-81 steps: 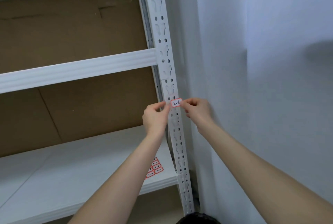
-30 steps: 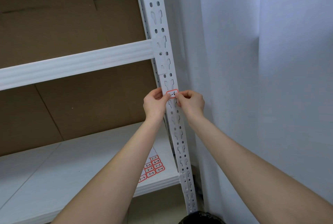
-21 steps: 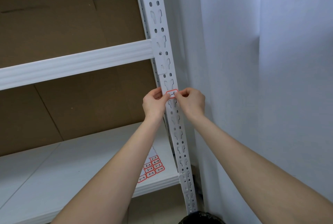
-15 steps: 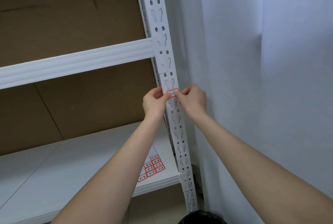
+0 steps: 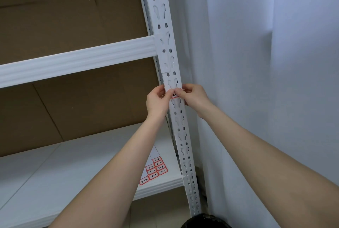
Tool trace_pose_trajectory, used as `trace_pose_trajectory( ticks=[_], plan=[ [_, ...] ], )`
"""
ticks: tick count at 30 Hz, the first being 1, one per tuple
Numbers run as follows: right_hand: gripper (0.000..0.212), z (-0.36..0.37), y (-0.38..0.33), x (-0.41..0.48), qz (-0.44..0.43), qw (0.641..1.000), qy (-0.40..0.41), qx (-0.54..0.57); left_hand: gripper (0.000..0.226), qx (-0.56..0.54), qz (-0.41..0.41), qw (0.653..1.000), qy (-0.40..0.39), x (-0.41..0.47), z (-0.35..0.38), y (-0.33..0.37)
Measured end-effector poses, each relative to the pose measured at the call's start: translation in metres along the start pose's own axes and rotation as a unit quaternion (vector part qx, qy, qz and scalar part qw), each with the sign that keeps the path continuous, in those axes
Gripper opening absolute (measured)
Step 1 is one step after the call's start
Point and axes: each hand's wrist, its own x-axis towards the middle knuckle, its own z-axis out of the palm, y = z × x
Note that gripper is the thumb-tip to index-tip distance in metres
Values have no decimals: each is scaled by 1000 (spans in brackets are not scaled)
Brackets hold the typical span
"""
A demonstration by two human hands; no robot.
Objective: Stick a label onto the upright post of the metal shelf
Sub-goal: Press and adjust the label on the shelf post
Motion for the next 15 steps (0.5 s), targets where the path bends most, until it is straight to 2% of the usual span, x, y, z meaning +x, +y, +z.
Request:
trace_pose_trajectory(
  ticks=[4,9,15],
  plan=[
    [20,1,3,5,-4,999,30,-36,30,46,21,999,9,1,3,1],
    [19,-6,7,2,23,996,-27,78,30,28,23,999,-23,-1,-1,-6],
    [24,1,13,5,18,999,13,39,27,58,24,998,-10,2,3,-5]
  ],
)
